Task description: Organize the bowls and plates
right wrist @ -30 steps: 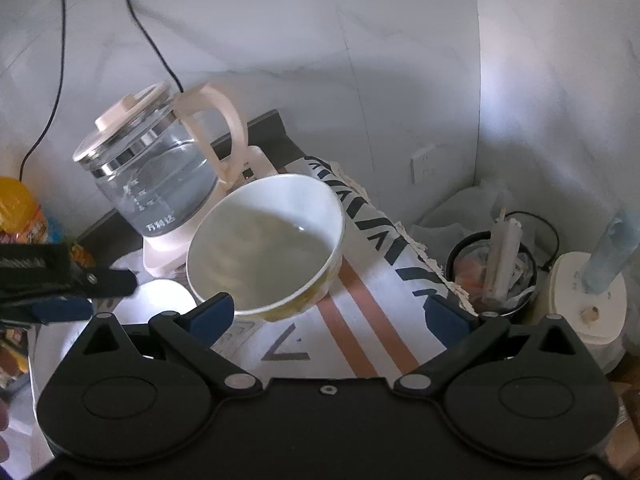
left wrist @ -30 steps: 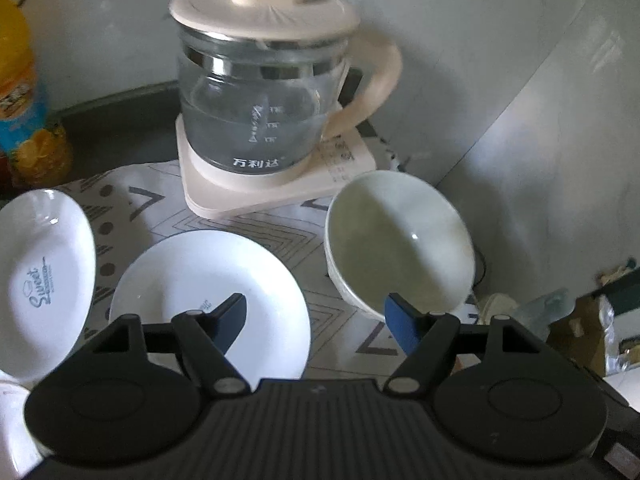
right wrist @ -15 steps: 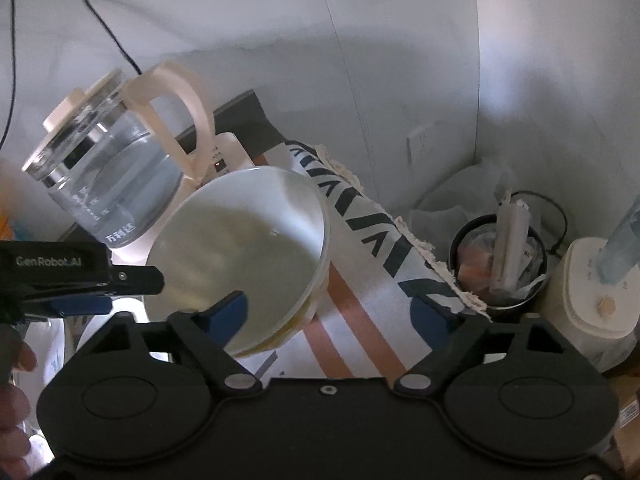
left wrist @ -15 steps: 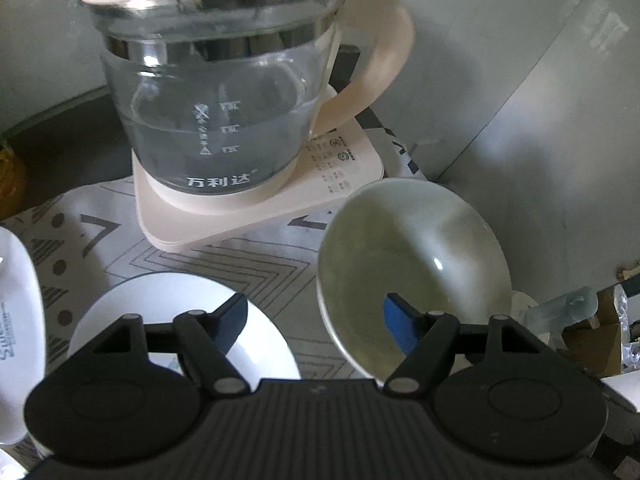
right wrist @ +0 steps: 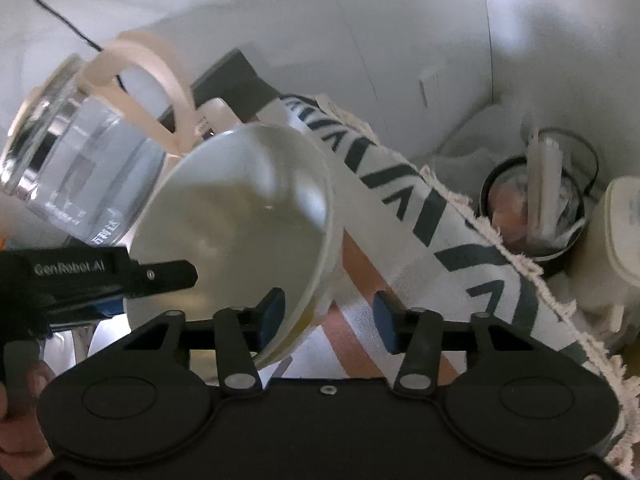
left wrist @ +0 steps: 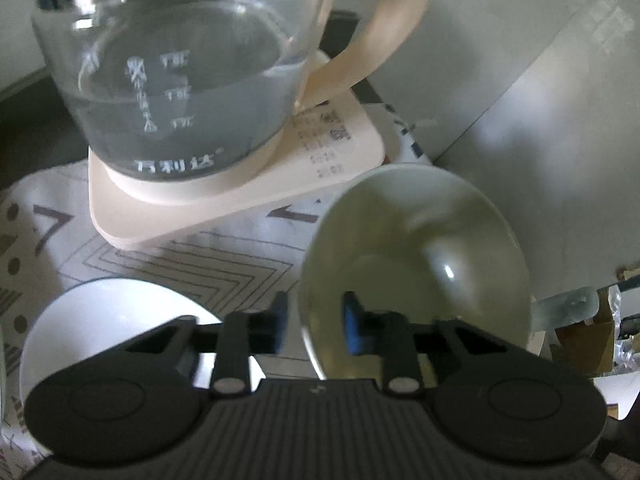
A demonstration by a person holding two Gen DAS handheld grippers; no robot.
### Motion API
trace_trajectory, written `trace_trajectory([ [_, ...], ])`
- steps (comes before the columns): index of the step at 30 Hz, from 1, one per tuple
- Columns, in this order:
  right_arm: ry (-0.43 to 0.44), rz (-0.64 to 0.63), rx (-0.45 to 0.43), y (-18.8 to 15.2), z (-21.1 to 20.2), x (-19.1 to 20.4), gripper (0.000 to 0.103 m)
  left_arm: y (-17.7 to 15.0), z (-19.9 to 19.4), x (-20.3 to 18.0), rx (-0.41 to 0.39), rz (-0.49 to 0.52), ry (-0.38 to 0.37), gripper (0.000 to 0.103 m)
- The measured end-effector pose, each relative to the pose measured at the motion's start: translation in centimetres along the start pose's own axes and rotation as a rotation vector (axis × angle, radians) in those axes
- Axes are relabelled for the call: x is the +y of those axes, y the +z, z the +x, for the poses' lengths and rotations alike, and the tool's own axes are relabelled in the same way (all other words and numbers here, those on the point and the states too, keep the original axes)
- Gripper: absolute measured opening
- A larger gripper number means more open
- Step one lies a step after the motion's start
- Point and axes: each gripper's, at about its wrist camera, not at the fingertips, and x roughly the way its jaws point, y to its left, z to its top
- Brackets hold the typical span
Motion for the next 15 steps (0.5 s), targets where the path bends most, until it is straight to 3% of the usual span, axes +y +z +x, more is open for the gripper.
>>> trace_trajectory([
  [3,0.033,0.025,0.006,0.4,0.2,-0.4,0.022,0.0,0.1,0.1,0.005,-0.015,-0.022,0.016],
  [15,0.054,-0.061,-0.054,-0.5,-4.5,0.9,0.022,-2.4,-5.5,-0.4,-0.076,-0.035,-0.065,0.016],
])
